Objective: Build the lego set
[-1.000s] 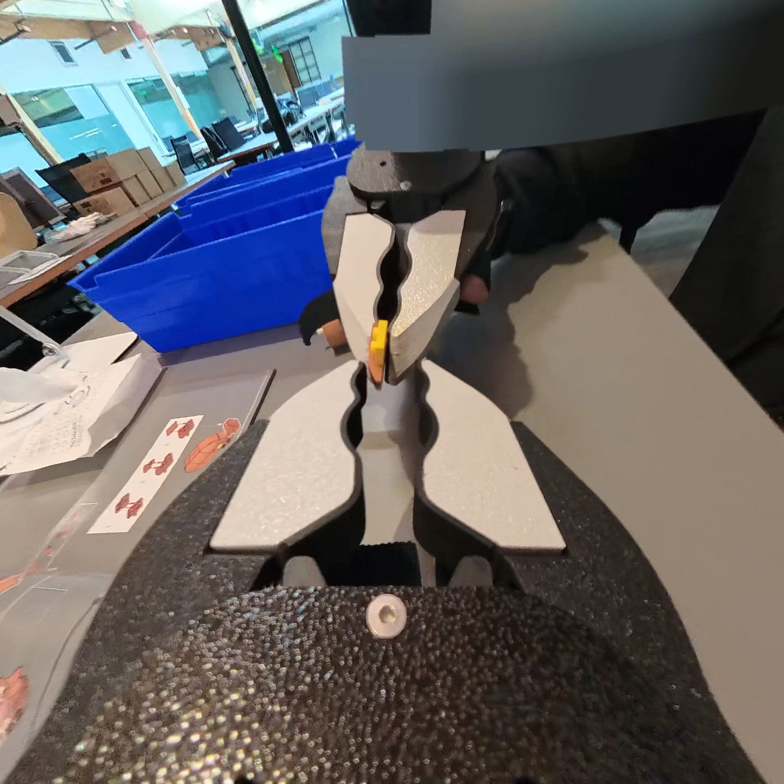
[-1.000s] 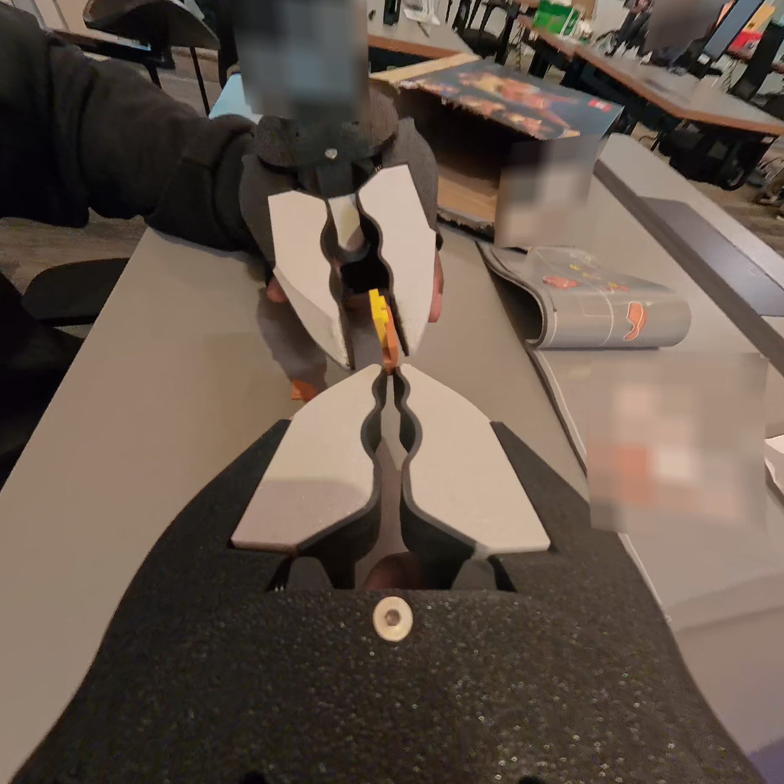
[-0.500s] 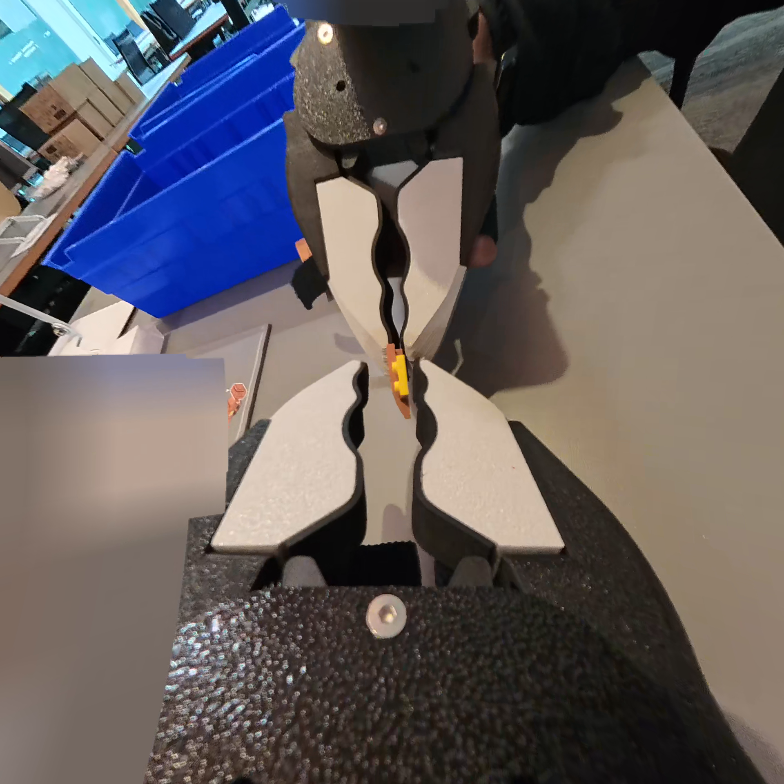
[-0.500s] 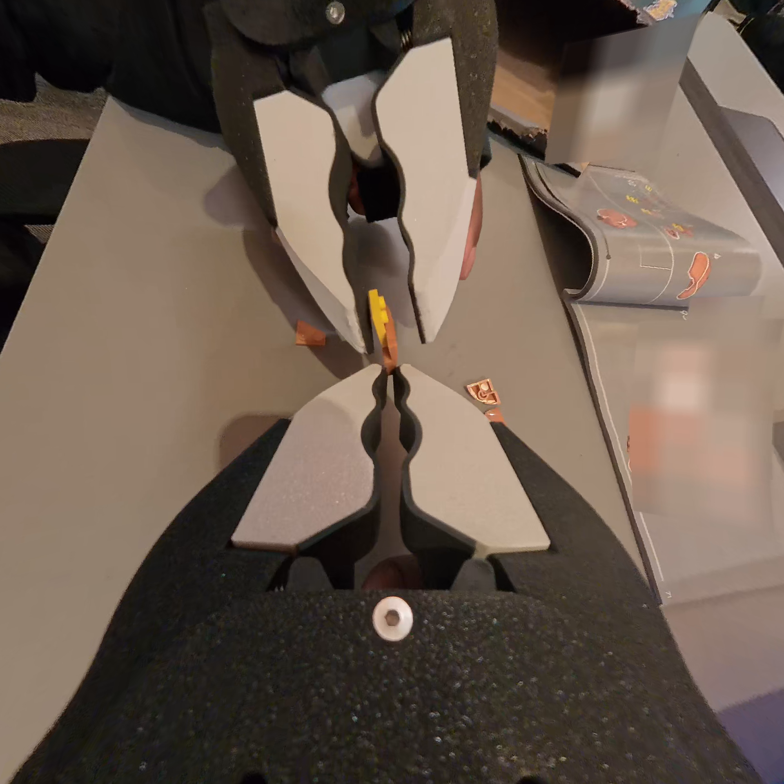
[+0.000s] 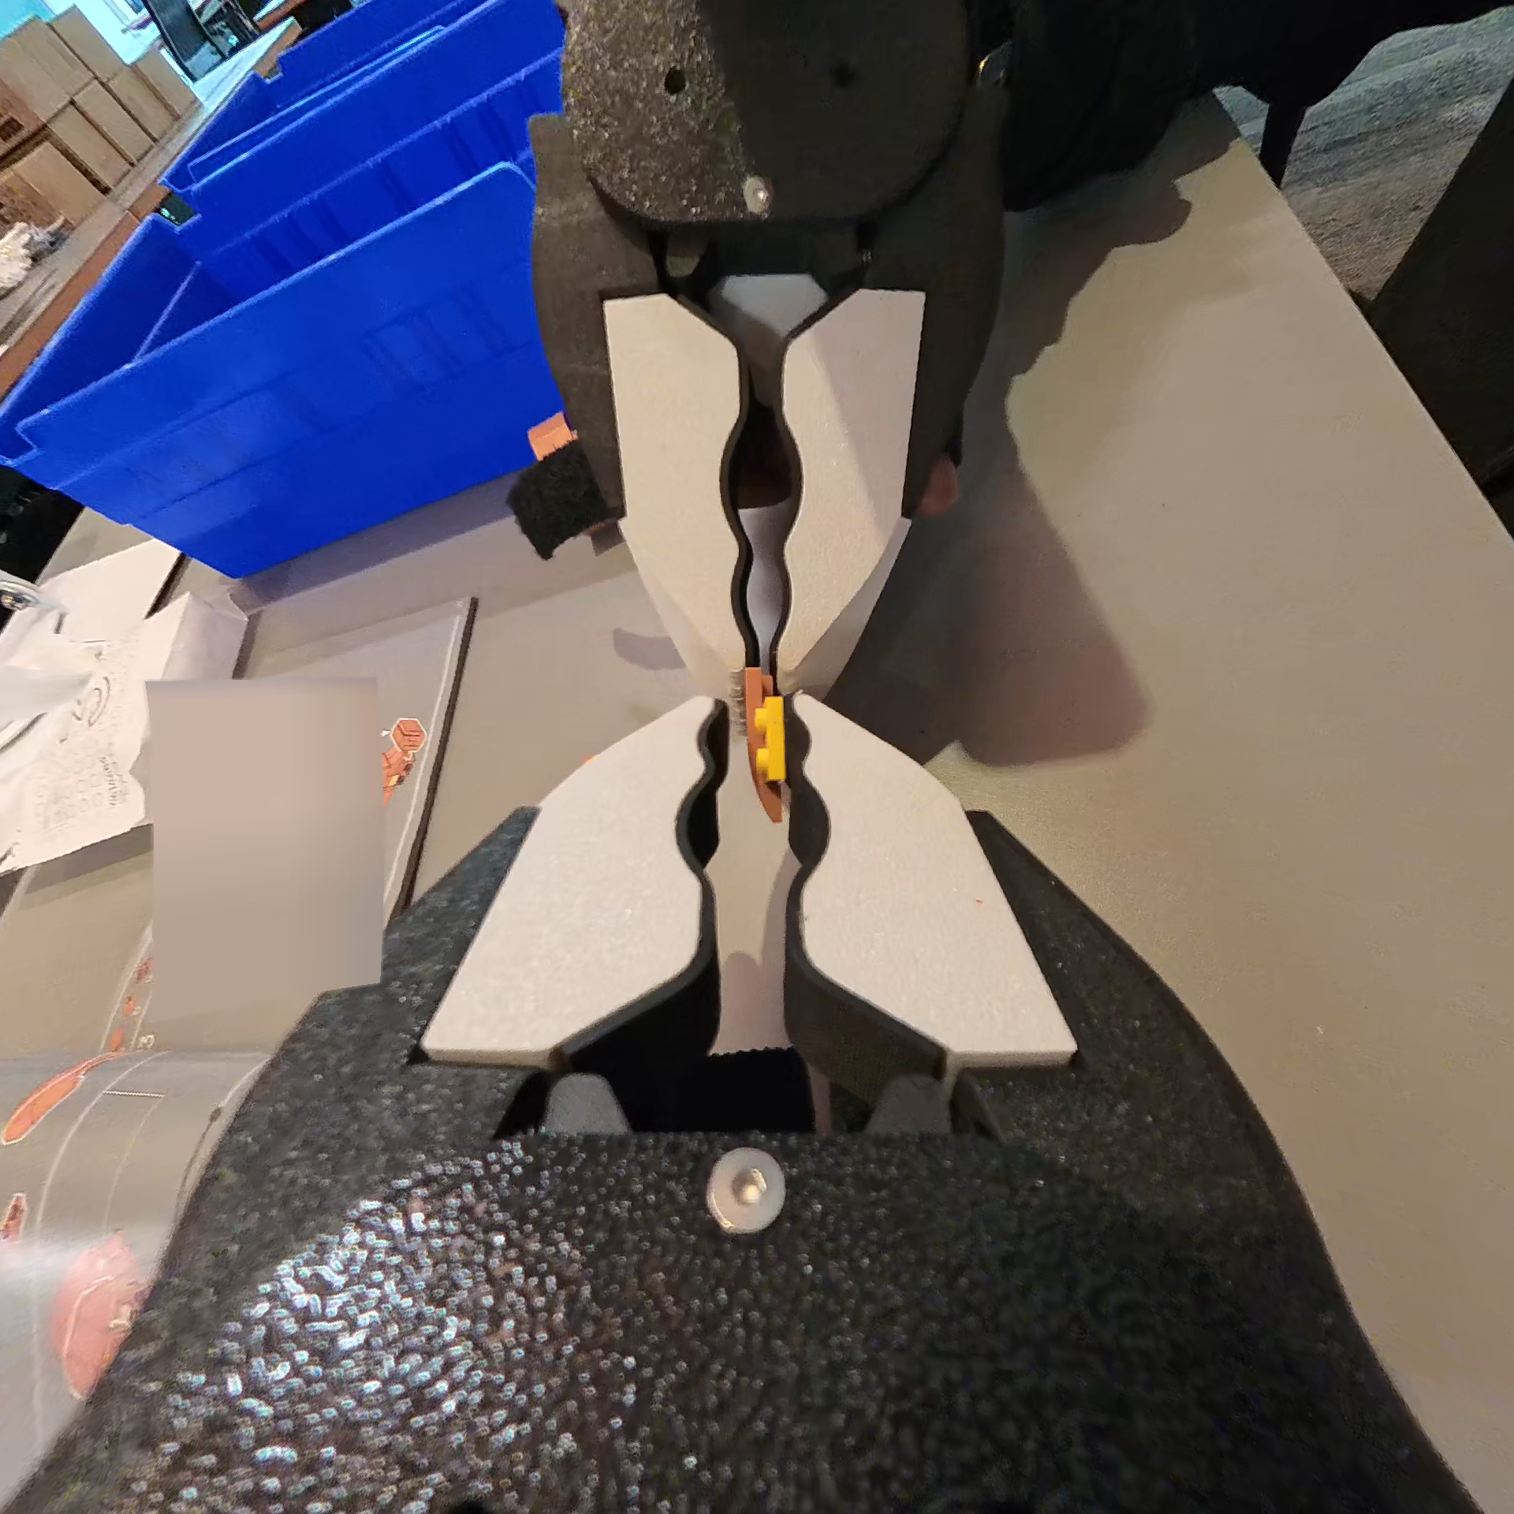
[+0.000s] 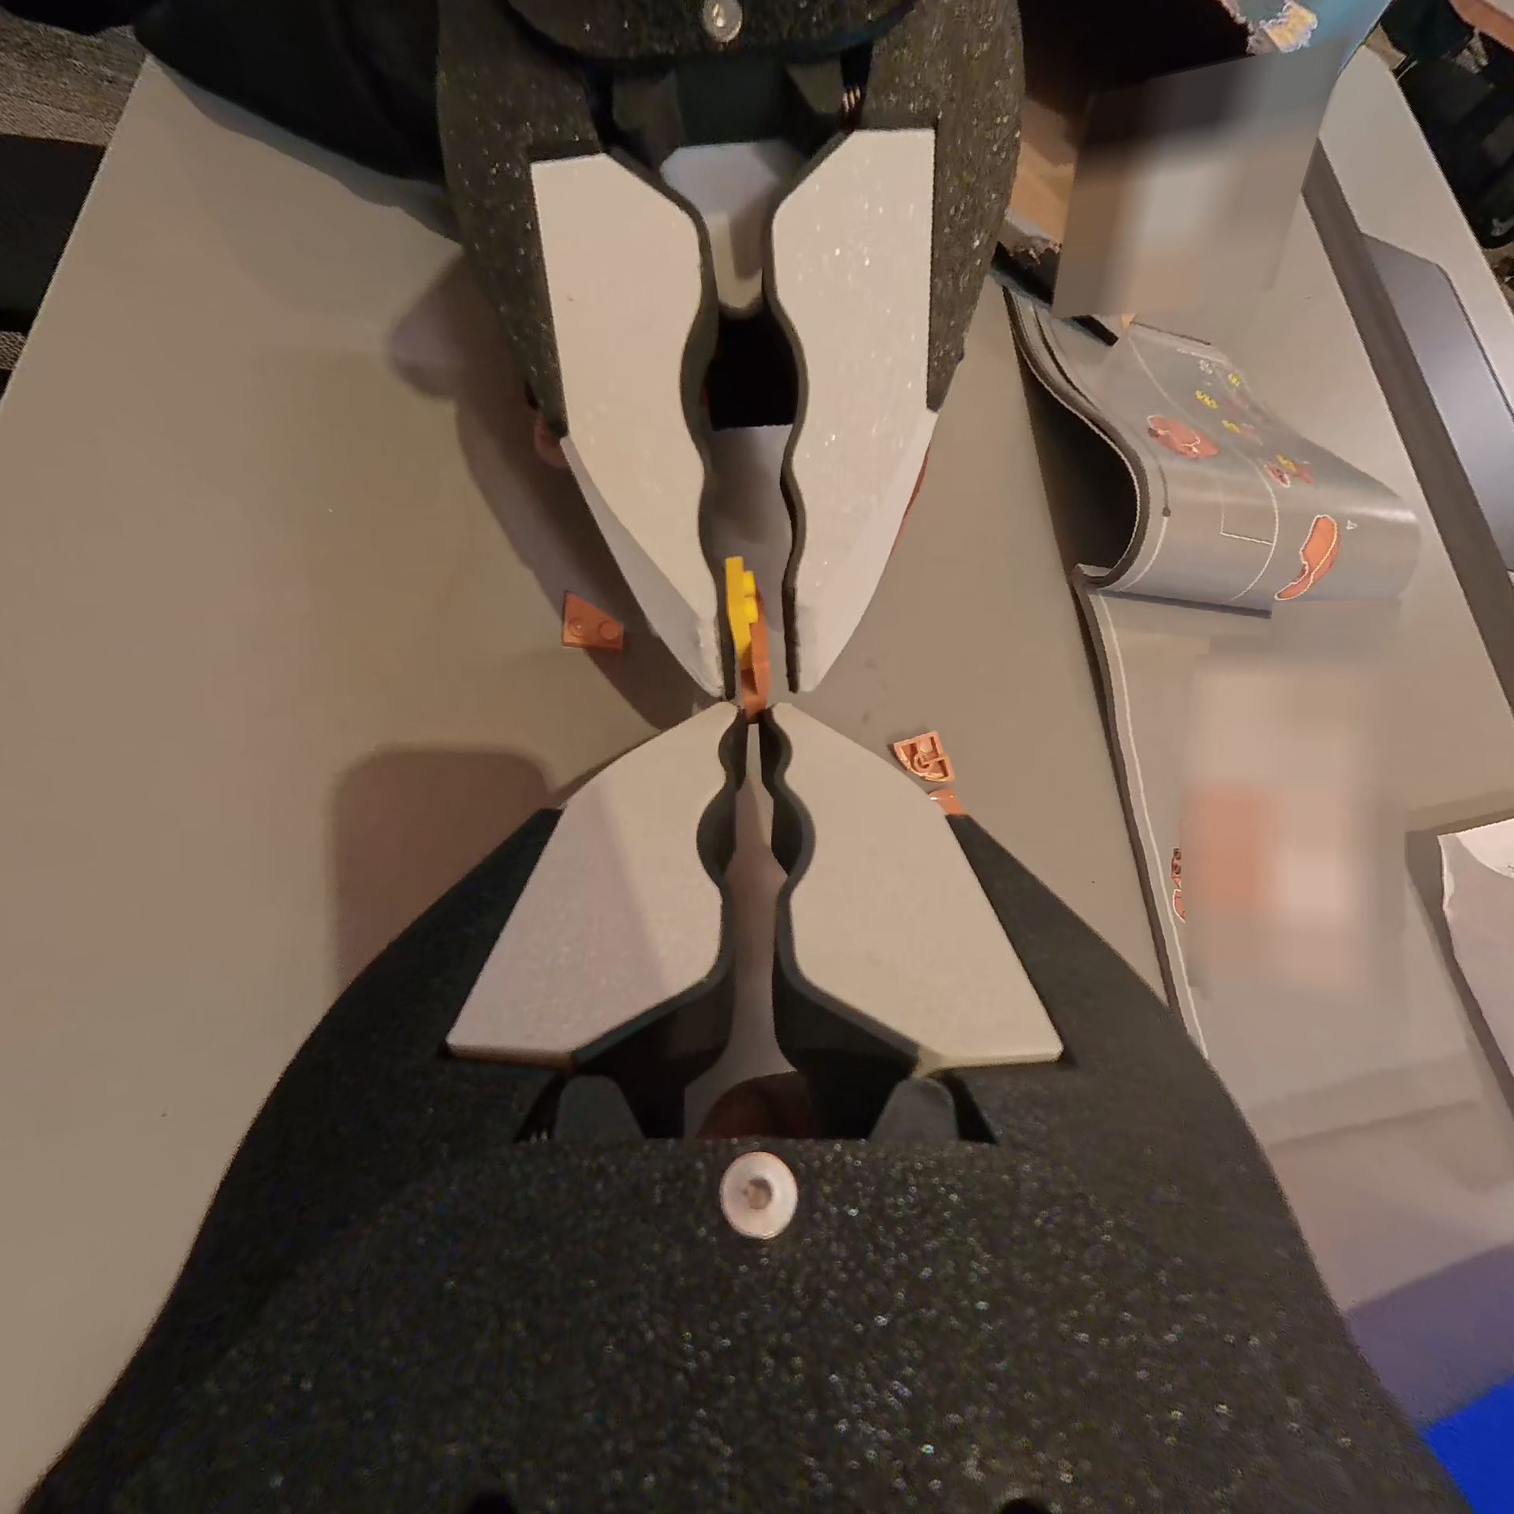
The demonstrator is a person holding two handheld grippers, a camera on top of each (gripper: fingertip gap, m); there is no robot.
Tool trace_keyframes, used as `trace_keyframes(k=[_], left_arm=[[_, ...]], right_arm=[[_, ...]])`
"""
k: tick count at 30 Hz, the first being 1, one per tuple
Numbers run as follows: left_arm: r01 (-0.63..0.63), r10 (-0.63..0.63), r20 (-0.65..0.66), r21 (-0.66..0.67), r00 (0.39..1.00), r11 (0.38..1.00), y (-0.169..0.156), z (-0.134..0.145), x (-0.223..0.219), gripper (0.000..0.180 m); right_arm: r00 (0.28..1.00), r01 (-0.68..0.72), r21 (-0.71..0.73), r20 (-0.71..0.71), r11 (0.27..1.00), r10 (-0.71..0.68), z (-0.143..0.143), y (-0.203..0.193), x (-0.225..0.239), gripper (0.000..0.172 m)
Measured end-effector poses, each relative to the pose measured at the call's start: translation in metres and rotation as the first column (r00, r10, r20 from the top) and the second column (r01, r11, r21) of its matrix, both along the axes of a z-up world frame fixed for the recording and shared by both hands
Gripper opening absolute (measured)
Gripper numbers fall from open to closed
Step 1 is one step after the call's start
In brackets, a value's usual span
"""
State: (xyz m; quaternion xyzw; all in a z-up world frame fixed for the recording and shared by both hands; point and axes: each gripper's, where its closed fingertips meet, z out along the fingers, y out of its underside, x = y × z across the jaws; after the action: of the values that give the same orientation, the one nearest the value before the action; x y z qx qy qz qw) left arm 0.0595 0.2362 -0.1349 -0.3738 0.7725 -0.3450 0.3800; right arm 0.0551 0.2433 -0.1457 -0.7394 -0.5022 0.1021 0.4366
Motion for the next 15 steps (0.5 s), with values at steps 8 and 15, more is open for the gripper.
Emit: trace_keyframes(k=[8,15], left_arm=[[-0.01,0.011,0.025,-0.028,1.0,1.0,0.004,0.005,0.0,0.006],[-0.051,0.052,-0.011,0.068,0.999,0.996,0.027,0.002,-0.012,0.006]], right_arm=[[1.0,0.011,0.026,0.017,1.0,-0.011,0.0,0.001,0.004,0.004],[0.993,-0.107,-0.011,0.043,0.994,0.108,-0.013,-0.019,-0.011,0.01]])
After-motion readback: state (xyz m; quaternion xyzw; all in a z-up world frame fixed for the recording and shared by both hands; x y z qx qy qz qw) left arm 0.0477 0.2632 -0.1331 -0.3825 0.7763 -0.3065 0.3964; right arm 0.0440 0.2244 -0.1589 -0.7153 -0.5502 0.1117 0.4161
